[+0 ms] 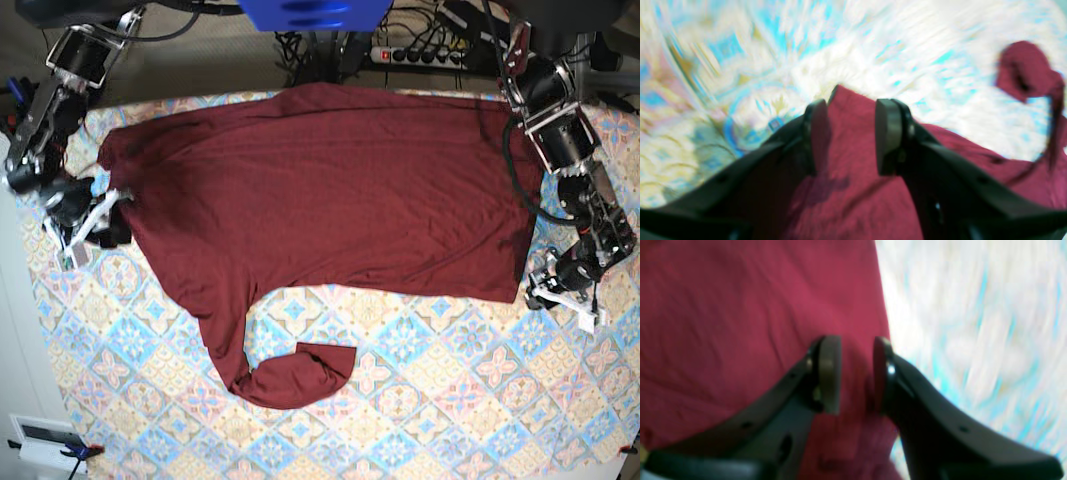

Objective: Layout the t-shirt on the table in an organized manner, then fold the t-shirt properly
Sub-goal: 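Release the edge and grasp the shirt's opposite long edge with both grippers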

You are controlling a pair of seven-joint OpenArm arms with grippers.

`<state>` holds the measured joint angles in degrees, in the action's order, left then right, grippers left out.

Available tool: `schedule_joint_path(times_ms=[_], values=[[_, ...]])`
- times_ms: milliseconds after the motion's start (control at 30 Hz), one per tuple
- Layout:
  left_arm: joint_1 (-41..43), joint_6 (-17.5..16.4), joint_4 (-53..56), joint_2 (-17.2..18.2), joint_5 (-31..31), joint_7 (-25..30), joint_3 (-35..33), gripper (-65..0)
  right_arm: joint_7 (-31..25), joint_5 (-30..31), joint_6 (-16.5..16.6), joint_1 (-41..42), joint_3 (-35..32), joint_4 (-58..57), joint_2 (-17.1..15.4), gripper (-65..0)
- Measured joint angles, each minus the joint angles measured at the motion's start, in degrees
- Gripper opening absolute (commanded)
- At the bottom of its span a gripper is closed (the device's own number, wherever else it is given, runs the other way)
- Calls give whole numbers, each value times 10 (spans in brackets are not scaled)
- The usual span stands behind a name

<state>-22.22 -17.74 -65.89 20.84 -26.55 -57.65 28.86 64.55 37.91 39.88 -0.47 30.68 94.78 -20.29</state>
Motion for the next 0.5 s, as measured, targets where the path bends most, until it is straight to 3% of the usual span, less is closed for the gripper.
schedule_joint_path(times_ms=[200,400,500], values=[[-29,2,101,2,20,95,-5,-407,10,-60,0,2,-10,0,0,-492],[-33,2,148,-8,64,168,-71,-407,3,-61,0,6,-11,0,0,-492],[-35,-1,183,-17,71,179,-78,-407,5,-65,0,4,-11,-1,0,-492]])
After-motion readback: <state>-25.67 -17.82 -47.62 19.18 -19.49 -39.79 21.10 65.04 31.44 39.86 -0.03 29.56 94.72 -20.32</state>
